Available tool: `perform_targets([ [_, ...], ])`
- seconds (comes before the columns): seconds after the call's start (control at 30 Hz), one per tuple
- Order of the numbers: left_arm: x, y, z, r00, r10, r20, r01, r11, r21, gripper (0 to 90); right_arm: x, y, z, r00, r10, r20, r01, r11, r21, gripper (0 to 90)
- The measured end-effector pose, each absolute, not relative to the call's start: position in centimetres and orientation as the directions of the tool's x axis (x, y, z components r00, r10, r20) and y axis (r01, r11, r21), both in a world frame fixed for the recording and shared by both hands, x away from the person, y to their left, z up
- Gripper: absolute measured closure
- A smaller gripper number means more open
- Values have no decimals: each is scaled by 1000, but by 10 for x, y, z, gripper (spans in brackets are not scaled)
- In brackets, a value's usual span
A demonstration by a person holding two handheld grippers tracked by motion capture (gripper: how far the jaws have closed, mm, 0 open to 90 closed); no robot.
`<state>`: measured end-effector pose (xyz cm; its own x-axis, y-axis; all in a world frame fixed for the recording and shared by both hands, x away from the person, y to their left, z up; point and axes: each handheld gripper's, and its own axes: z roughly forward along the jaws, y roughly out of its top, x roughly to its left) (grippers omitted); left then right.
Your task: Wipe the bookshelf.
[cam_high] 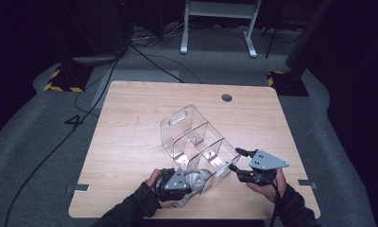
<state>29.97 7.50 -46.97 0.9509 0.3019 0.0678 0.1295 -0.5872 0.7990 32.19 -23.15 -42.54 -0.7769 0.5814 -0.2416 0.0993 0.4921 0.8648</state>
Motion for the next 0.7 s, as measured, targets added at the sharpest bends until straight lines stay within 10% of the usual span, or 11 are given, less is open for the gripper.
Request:
perform_targets([
  [0.7,303,65,-486,916,400,22,249,-611,752,710,319,-233,-426,-792,574,-209,110,470,876,415],
])
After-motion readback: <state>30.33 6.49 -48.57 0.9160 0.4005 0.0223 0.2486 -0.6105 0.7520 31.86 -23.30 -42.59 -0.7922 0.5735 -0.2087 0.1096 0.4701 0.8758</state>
